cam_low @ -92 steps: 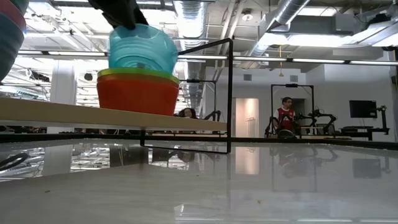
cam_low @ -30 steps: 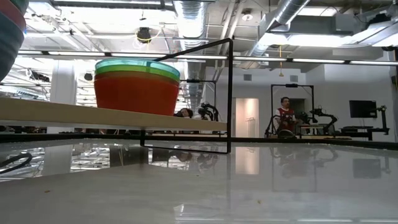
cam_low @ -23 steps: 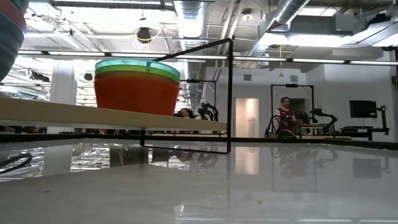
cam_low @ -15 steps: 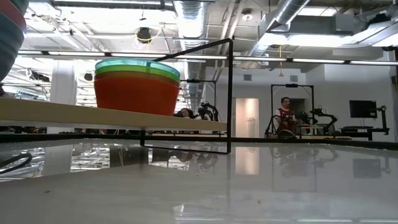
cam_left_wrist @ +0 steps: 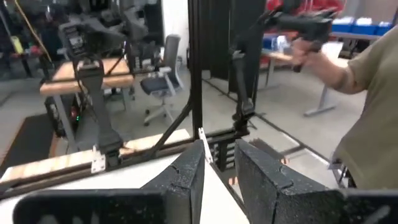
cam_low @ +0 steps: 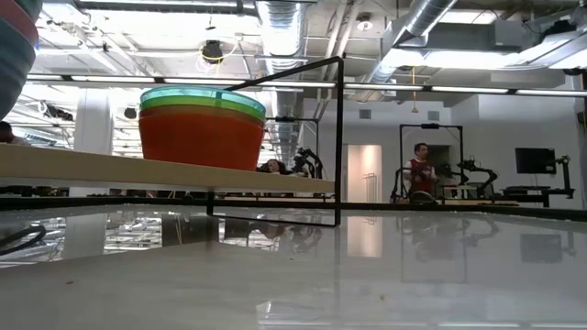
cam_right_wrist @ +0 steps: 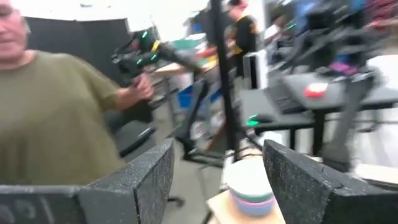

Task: Place and stack bowls onto a shelf
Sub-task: Return to Home Position

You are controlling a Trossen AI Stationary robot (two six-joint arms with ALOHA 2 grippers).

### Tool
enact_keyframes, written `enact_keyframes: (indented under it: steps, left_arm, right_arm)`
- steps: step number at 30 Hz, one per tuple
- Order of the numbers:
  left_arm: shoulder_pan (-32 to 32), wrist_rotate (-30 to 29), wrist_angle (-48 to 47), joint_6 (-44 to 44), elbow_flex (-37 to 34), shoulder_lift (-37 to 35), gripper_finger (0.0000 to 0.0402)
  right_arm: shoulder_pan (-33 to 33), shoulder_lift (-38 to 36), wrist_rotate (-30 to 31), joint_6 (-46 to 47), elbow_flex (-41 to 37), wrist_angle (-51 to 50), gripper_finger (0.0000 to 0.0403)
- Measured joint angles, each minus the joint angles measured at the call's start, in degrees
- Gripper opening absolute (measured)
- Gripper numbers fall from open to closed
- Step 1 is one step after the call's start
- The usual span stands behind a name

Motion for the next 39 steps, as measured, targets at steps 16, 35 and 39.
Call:
enact_keyframes:
  steps: [16, 35, 39]
  left_arm:
    - [0.42, 4.26, 28.49, -11.25, -45.23, -38.05, 0.0075]
    - [0.20, 9.12, 29.65, -19.06, -64.54, -52.18, 0.0075]
    - [0.19, 8.95, 32.36, -18.56, -69.29, -52.00, 0.0075]
  right_arm:
    - [5.48, -35.73, 19.50, 2.65, -50.55, 32.82, 0.0270]
    - [6.14, -57.24, 22.20, 3.90, -97.11, 73.05, 0.0270]
    - [7.66, -57.48, 22.52, 3.39, -97.61, 69.21, 0.0270]
